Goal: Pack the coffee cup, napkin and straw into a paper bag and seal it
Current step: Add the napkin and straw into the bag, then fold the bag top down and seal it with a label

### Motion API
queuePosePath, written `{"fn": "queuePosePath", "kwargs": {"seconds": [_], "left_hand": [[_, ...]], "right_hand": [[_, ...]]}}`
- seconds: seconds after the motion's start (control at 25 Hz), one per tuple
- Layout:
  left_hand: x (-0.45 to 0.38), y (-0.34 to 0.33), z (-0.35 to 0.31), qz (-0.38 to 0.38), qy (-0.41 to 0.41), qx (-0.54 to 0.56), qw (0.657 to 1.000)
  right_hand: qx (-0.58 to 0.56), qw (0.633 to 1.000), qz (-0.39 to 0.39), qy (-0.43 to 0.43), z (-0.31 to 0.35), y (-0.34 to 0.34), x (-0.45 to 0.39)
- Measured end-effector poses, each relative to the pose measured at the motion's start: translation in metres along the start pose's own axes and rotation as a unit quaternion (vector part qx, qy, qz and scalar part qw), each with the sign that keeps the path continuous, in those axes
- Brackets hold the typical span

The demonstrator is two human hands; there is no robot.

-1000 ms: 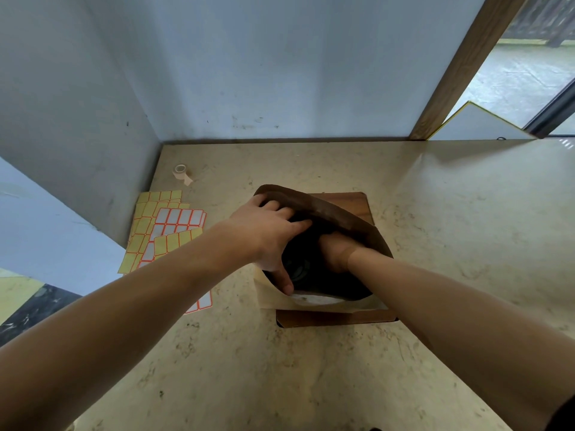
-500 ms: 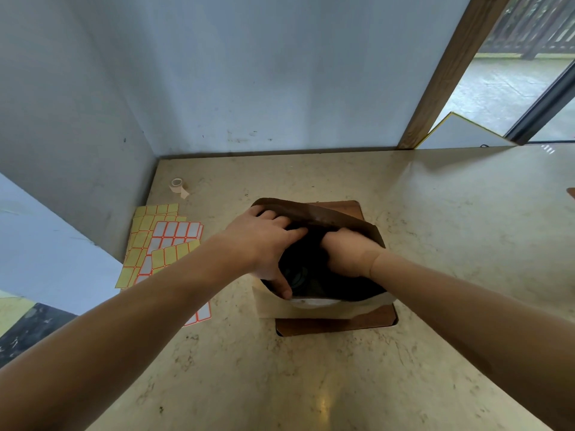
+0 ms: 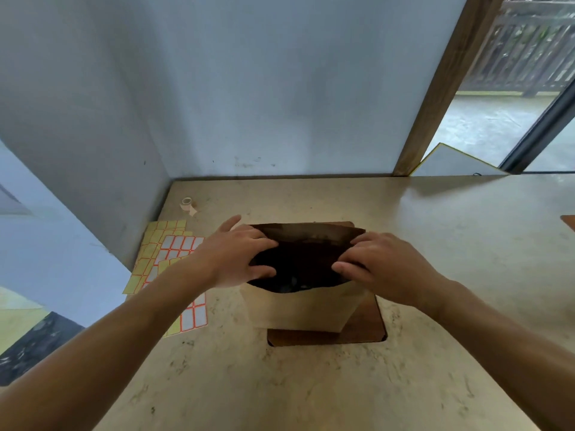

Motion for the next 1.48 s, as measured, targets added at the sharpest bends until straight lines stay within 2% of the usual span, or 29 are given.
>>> {"fn": "queuePosePath", "kwargs": {"seconds": [0.2,0.28,0.4,0.56,0.68,0.84,1.04,1.2,1.24,1.36,1.48], "left_hand": [[0.028,0.000,0.000,-0.055,0.061,0.033,0.996],[0.036,-0.003,0.002,-0.044,0.088,0.042,0.994],[0.046,-0.005,0.004,-0.028,0.083,0.046,0.995],[0.052,-0.011,0.014,-0.065,0.091,0.079,0.991],[0.049,-0.019,0.024,-0.068,0.119,0.167,0.977],[0.038,-0.023,0.028,-0.089,0.138,0.302,0.939],[0.023,-0.032,0.017,-0.148,0.108,0.394,0.901],[0.015,-0.044,0.023,-0.116,0.134,0.551,0.815],[0.013,-0.045,0.026,-0.098,0.142,0.569,0.804],[0.012,-0.040,0.032,-0.062,0.139,0.548,0.822],[0.016,-0.040,0.039,-0.089,0.136,0.515,0.842]], "right_hand": [[0.030,0.999,0.018,-0.014,-0.016,-0.014,0.020],[0.051,0.998,0.031,-0.011,-0.020,-0.016,0.024],[0.068,0.998,0.016,-0.013,-0.023,-0.018,0.029],[-0.038,0.995,-0.054,-0.072,-0.030,-0.023,0.028],[-0.150,0.983,-0.049,-0.094,-0.034,-0.035,0.022],[-0.275,0.955,-0.011,-0.110,-0.030,-0.035,0.017],[-0.312,0.940,-0.060,-0.124,-0.018,-0.041,0.016],[-0.397,0.896,-0.040,-0.197,-0.023,-0.054,0.006],[-0.418,0.885,-0.026,-0.202,-0.026,-0.055,0.003],[-0.407,0.892,-0.020,-0.195,-0.032,-0.056,-0.004],[-0.366,0.901,-0.051,-0.227,-0.038,-0.060,-0.003]]}}
Point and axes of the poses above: each hand's wrist, its own x-axis away from the middle knuckle, its own y-axis out of the back of the hand, z = x × y, the point moved 5 cm from there along -x, towards the middle knuckle, and after that the axes turned 2 degrees about -y, right-handed, at the moved point
